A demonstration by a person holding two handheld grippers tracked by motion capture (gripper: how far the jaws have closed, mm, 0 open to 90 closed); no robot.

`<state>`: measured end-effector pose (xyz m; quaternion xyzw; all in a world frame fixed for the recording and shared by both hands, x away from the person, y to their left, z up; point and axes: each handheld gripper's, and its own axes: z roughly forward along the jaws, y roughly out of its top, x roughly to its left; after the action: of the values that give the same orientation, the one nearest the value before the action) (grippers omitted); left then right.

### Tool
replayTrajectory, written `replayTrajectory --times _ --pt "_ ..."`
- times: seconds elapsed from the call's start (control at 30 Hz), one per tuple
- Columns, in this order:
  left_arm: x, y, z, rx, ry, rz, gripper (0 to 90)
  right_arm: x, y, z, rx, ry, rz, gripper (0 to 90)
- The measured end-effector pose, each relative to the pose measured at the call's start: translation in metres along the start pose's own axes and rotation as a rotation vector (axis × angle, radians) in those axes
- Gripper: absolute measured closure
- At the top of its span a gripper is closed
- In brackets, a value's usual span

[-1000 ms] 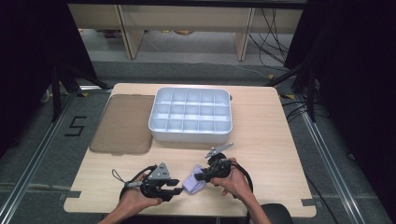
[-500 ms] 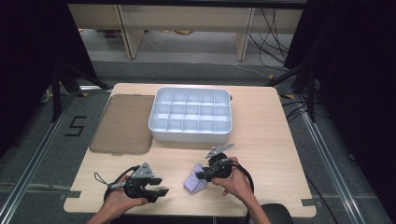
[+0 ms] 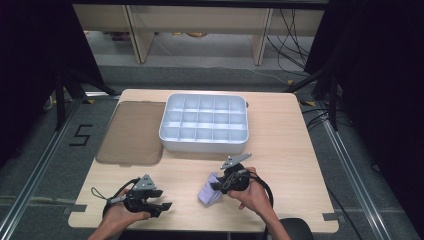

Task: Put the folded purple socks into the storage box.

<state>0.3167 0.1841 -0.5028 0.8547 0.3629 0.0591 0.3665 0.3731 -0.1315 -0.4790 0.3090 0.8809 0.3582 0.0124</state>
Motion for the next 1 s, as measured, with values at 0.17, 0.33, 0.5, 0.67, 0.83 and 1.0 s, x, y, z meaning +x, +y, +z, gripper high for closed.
replayTrajectory --times 0.17,0.33,0.5,0.67,0.83,1.0 --pt "0.004 -0.001 0.001 0.006 0.012 0.003 36.4 0.001 0.003 -0.005 -0.033 -0.033 -0.024 73.8" --pt "0.006 -0.001 0.001 0.013 0.027 0.009 34.9 0.000 0.007 -0.012 -0.020 -0.047 -0.025 73.8" --pt "0.005 -0.001 0.001 0.009 0.028 0.011 32.5 0.000 0.010 -0.015 -0.036 -0.073 -0.038 73.8" --pt "0.009 -0.002 0.002 0.020 0.033 0.018 30.8 -0.002 0.016 -0.024 -0.037 -0.091 -0.044 73.8" --pt "0.009 -0.002 0.003 0.024 0.035 0.011 31.2 -0.002 0.020 -0.032 -0.034 -0.105 -0.034 73.8" --pt "0.010 -0.001 0.002 0.020 0.055 0.016 29.0 -0.004 0.025 -0.040 -0.031 -0.124 -0.043 73.8"
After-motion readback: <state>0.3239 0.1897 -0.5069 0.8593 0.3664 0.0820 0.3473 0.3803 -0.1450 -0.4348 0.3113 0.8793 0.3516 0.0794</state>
